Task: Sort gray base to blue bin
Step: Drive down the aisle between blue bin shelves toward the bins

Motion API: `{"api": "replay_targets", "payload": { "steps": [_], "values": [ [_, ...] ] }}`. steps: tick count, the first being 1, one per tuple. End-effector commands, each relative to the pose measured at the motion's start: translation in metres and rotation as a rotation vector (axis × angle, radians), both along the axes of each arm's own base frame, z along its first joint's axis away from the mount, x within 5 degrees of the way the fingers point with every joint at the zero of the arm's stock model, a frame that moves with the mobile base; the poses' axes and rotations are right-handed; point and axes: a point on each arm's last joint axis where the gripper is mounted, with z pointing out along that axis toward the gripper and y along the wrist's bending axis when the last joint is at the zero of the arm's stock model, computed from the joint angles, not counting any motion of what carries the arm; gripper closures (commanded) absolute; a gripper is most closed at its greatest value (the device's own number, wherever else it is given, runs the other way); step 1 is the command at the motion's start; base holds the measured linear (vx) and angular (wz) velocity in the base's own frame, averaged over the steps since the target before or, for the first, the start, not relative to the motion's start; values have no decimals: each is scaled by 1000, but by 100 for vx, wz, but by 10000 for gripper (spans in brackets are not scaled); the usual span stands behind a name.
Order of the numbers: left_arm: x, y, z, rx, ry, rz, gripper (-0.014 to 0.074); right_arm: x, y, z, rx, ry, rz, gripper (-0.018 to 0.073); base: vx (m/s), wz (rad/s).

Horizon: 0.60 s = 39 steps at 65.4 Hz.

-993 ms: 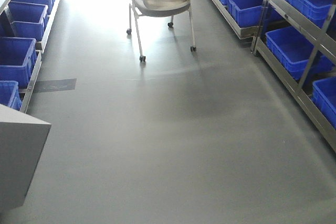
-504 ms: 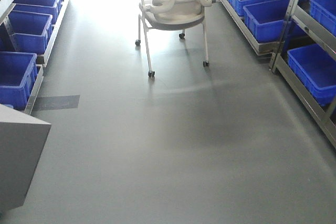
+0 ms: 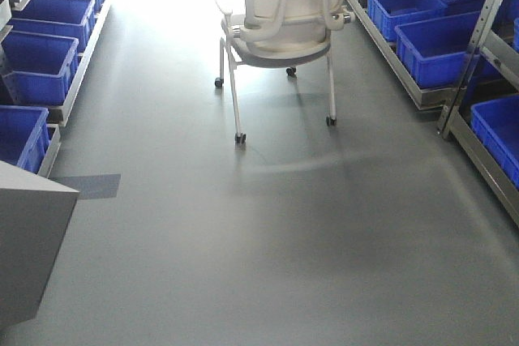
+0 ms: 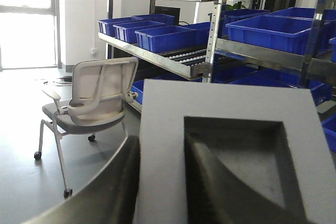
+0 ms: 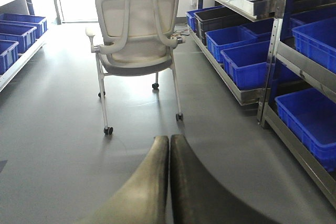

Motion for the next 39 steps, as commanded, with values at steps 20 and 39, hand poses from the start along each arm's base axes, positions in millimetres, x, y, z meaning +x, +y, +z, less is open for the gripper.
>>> {"api": "replay_targets", "payload": {
  "steps": [20,39],
  "values": [
    [-3,0,17,-58,-102,-20,451,1,0,7,-21,-72,0,564,40,3],
    [-3,0,17,-58,-102,-20,451,1,0,7,-21,-72,0,564,37,7]
  ]
}}
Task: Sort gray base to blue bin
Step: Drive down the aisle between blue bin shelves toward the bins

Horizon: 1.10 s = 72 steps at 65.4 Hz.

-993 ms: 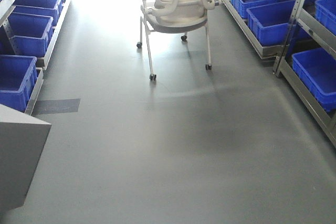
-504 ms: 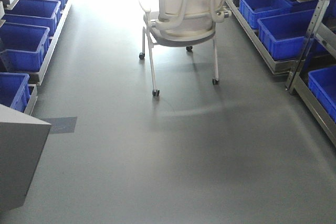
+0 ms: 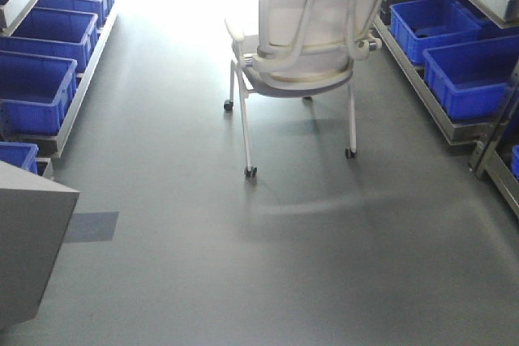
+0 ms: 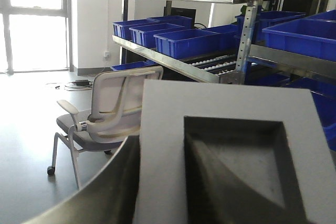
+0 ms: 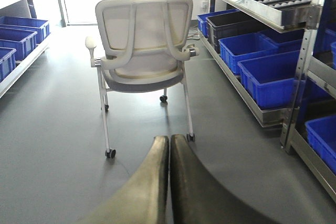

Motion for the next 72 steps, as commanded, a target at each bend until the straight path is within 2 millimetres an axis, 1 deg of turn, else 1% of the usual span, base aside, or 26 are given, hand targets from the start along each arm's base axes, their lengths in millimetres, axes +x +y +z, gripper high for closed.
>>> {"api": "replay_targets", "payload": {
  "steps": [1,34,44,56,72],
  "values": [
    [-3,0,17,-58,-102,-20,451,1,0,7,-21,-72,0,564,36,8],
    [-3,0,17,-58,-102,-20,451,1,0,7,-21,-72,0,564,33,8],
    [-3,0,17,-58,-102,-20,451,1,0,7,-21,-72,0,564,30,24],
    [-3,0,17,-58,-102,-20,451,1,0,7,-21,-72,0,564,27,54],
    [-3,0,17,-58,-102,-20,451,1,0,7,-21,-72,0,564,23,78]
  ]
}}
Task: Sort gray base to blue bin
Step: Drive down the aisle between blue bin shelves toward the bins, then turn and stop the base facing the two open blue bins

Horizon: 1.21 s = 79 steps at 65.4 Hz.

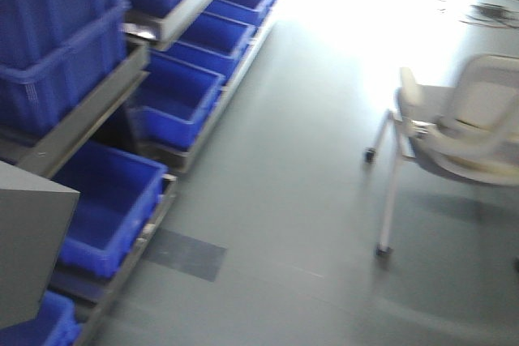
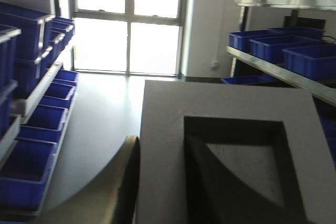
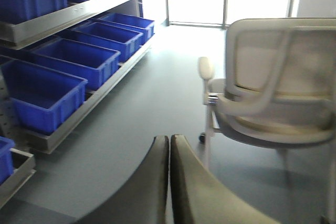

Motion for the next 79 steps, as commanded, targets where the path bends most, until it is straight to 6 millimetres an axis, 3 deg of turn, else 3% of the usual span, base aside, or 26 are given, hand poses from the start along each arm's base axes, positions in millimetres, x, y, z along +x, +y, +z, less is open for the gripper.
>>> {"api": "replay_targets", "payload": {
  "steps": [1,79],
  "values": [
    [-3,0,17,-59,-103,-20,451,1,0,7,-21,-72,0,564,21,83],
    [-3,0,17,-59,-103,-20,451,1,0,7,-21,-72,0,564,19,74]
  ]
}}
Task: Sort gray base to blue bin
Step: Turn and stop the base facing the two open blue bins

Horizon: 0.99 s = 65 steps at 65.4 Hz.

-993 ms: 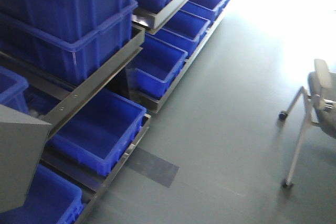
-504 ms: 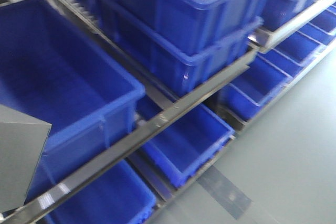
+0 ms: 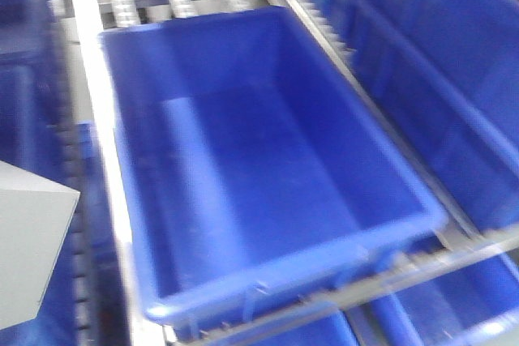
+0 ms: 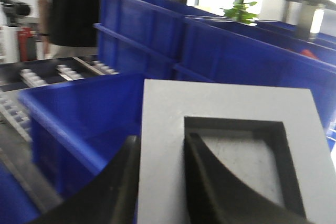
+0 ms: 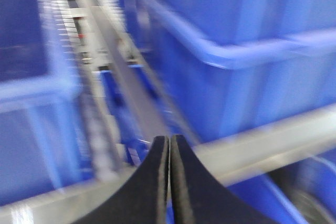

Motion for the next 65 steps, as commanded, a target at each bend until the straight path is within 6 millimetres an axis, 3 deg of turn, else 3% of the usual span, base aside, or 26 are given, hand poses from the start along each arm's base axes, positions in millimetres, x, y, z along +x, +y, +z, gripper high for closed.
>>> {"api": "replay_targets", "payload": {
  "steps": [1,33,65],
  "values": [
    [-3,0,17,-58,-102,-20,451,1,0,7,-21,-72,0,564,17,68],
    [-3,0,17,-58,-102,-20,451,1,0,7,-21,-72,0,564,14,55],
    [-3,0,17,-58,-102,-20,451,1,0,7,-21,-72,0,564,3,12]
  ]
}}
